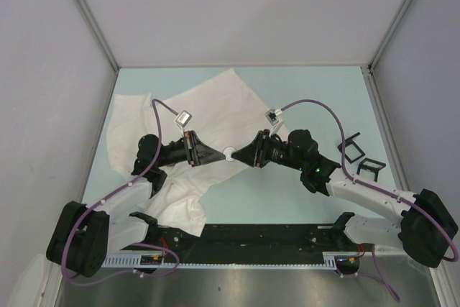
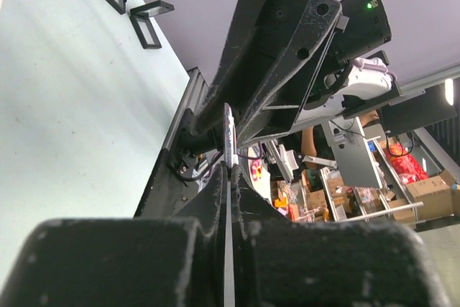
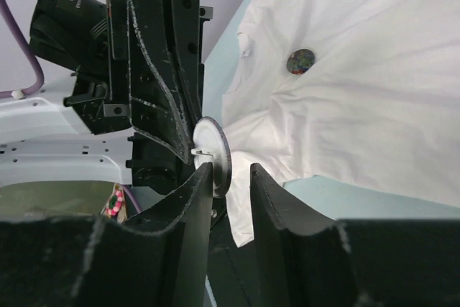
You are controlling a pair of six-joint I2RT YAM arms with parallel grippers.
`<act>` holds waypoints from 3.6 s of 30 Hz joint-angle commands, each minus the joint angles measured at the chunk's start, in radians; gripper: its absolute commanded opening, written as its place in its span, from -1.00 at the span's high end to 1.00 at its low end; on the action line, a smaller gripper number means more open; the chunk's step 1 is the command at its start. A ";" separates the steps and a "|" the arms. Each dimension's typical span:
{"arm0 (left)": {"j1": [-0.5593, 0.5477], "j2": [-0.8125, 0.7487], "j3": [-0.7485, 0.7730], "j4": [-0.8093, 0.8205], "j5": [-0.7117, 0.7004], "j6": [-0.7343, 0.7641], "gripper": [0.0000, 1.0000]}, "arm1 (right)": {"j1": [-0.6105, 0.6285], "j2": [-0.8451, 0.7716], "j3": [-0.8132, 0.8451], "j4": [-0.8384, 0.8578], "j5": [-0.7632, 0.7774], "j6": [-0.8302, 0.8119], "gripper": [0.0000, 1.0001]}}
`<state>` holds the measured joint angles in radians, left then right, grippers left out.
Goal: Remove the brooch from the garment
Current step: Place the brooch in the brooch box.
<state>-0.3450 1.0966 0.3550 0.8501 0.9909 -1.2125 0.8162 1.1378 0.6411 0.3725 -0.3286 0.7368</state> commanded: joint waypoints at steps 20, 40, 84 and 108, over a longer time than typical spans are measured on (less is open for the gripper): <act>-0.023 -0.115 0.315 -0.799 -0.164 0.596 -0.23 | -0.099 -0.374 0.040 -0.949 0.904 0.107 1.00; -0.025 -0.092 0.312 -0.830 -0.089 0.607 -0.26 | -0.732 0.003 0.230 -1.532 1.065 0.357 1.00; -0.026 -0.032 0.305 -0.781 -0.098 0.492 -0.25 | -0.943 0.339 0.221 -1.228 1.191 0.199 1.00; -0.026 -0.030 0.294 -0.770 -0.081 0.498 -0.25 | -0.933 0.369 0.223 -1.238 1.156 0.202 0.90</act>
<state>-0.3645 1.0756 0.6380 0.0441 0.8948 -0.7082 -0.1207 1.4979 0.8406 -0.8623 0.8040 0.9226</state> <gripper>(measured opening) 0.624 0.035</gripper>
